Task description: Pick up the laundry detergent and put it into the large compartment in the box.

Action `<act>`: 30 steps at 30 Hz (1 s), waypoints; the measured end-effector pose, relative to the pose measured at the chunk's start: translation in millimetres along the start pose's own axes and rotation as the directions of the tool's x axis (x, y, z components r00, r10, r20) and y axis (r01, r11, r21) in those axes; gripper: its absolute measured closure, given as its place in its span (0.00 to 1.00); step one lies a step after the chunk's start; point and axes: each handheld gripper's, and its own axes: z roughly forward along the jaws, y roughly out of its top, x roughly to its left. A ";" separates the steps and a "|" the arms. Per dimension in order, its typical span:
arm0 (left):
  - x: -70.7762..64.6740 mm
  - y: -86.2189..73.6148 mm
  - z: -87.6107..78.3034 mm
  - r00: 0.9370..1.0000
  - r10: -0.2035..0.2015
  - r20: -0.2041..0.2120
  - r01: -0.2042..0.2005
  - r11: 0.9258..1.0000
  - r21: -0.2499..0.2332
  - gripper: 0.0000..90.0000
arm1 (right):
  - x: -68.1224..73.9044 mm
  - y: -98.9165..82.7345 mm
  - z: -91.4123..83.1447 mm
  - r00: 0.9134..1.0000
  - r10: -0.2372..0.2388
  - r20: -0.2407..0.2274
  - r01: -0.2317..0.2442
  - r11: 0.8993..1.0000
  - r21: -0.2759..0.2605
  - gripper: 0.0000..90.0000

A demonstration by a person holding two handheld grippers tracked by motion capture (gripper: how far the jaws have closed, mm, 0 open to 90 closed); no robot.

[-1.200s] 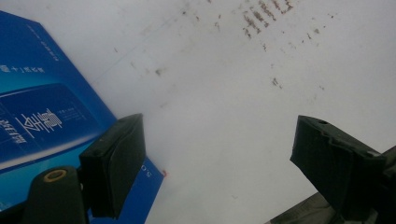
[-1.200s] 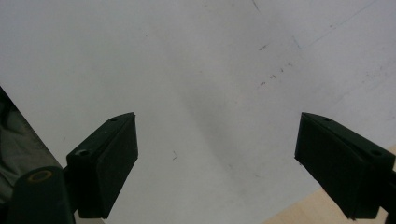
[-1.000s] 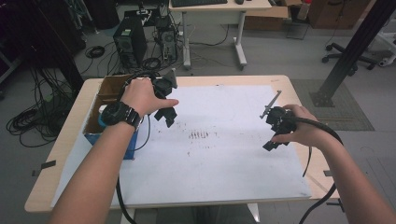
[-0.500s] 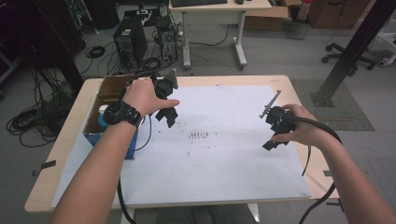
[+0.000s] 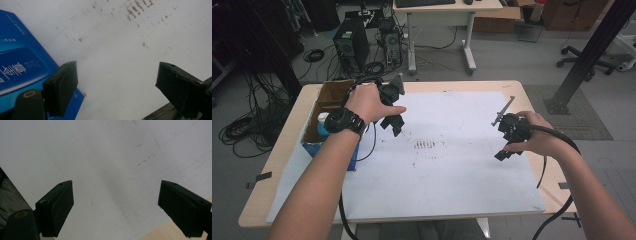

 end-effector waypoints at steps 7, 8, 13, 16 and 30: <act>-2.2 -0.3 -0.3 1.000 0.004 0.003 -0.004 1.000 0.000 0.20 | 1.7 0.0 -2.2 1.000 -0.004 0.003 0.004 1.000 -0.001 0.15; -2.6 -0.2 -0.1 1.000 0.004 0.004 -0.004 1.000 0.001 0.20 | 2.0 -0.1 -2.8 1.000 -0.001 0.003 0.001 1.000 0.000 0.15; -3.9 0.5 1.5 1.000 0.001 0.009 -0.001 1.000 0.002 0.20 | 2.1 -0.6 -5.7 1.000 -0.001 0.008 0.001 1.000 -0.004 0.15; -4.3 0.7 2.3 1.000 -0.001 0.007 0.001 1.000 0.003 0.20 | 2.5 -1.3 -6.0 1.000 -0.001 0.008 0.001 1.000 -0.003 0.15; -7.8 3.3 5.3 1.000 0.006 0.013 -0.006 1.000 0.006 0.20 | 1.0 -5.2 -5.5 1.000 0.006 0.008 -0.006 1.000 -0.001 0.15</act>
